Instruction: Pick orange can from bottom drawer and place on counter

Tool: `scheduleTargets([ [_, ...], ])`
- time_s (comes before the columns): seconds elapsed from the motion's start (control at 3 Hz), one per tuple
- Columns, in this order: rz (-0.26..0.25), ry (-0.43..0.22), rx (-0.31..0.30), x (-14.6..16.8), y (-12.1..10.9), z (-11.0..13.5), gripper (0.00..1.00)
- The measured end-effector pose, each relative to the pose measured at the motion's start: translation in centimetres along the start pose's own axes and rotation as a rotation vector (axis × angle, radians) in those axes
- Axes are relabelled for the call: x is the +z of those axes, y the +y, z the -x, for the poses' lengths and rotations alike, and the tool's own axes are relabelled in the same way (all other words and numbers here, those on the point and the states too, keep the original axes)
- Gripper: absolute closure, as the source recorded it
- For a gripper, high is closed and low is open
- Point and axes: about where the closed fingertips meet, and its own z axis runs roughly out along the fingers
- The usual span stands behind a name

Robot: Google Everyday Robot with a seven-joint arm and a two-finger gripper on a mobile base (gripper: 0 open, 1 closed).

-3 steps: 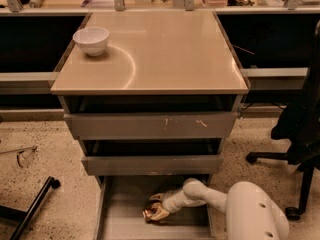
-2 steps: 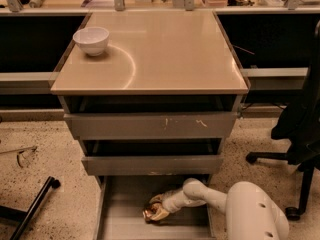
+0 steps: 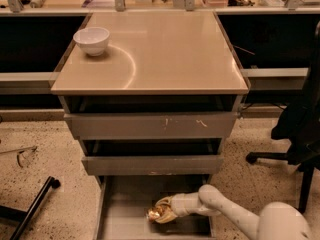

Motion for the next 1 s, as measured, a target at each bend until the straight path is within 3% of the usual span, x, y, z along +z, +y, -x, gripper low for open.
scheduleTargets([
  [0.33, -0.141, -0.127, -0.064, -5.2, 0.1, 3.0, 1.0],
  [0.67, -0.285, -0.161, -0.135, -11.6, -0.6, 5.6, 1.0],
  [1.0, -0.32, -0.159, -0.129, -13.3, -0.3, 5.1, 1.0],
])
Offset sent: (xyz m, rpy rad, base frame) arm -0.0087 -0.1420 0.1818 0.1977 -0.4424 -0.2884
